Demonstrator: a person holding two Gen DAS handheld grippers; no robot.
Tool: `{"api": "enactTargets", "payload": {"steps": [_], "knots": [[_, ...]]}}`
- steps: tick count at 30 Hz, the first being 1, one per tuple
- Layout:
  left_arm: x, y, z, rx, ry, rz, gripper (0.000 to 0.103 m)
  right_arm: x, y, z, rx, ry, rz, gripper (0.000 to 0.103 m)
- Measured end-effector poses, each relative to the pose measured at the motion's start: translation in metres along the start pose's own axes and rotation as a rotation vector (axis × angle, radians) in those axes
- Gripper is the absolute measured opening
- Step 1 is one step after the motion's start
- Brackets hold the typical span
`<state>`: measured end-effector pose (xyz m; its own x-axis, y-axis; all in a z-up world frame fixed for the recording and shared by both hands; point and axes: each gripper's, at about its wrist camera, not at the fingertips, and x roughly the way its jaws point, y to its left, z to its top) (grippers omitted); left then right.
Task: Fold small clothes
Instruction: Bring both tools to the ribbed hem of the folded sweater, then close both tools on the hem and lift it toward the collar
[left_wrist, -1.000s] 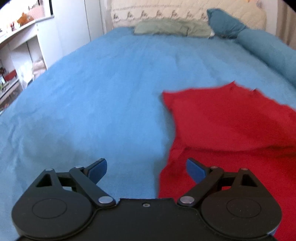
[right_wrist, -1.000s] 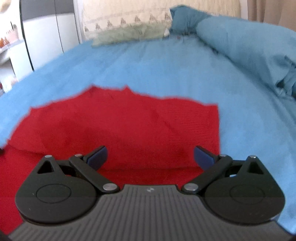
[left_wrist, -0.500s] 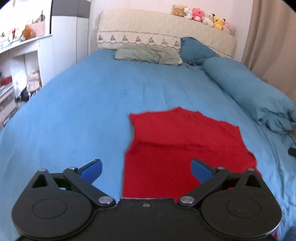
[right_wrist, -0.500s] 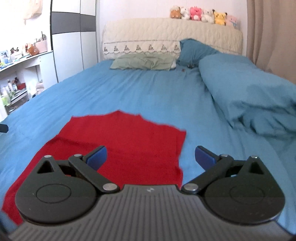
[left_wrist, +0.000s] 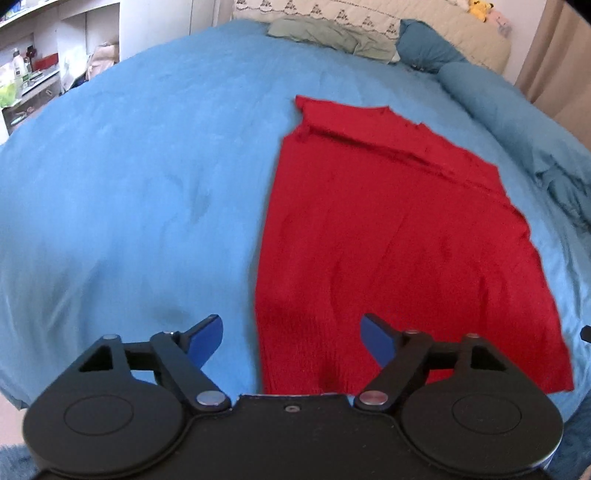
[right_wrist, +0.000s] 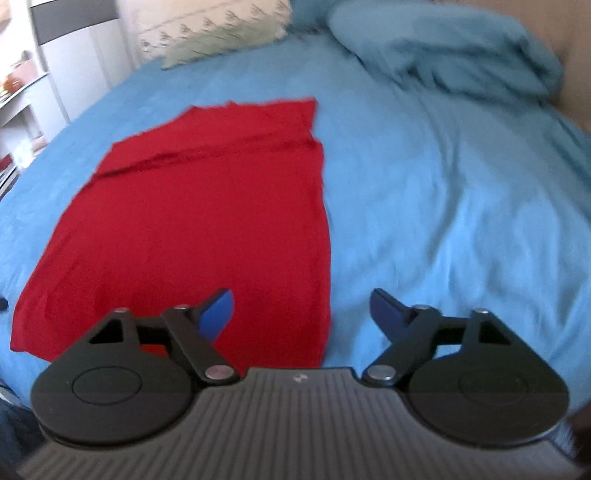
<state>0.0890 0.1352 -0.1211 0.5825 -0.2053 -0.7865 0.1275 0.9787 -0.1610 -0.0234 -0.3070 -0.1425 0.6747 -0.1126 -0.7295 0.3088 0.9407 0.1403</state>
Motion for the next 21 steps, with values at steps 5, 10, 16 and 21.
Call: {"api": "enactTargets", "payload": {"steps": [5,10,16,21], "knots": [[0.015,-0.003,-0.006,0.015,0.011,0.007,0.073,0.005,0.0,-0.025,0.024,0.012,-0.002,0.08],[0.029,-0.008,-0.01,0.037,0.018,0.007,0.067,0.011,0.004,-0.035,0.014,0.035,0.005,0.077],[0.03,-0.006,-0.017,0.043,0.005,0.012,0.068,0.018,0.004,-0.039,0.019,0.068,0.013,0.07],[0.03,-0.008,-0.019,0.035,0.016,0.011,0.064,0.022,0.004,-0.041,0.028,0.096,0.028,0.058]]}}
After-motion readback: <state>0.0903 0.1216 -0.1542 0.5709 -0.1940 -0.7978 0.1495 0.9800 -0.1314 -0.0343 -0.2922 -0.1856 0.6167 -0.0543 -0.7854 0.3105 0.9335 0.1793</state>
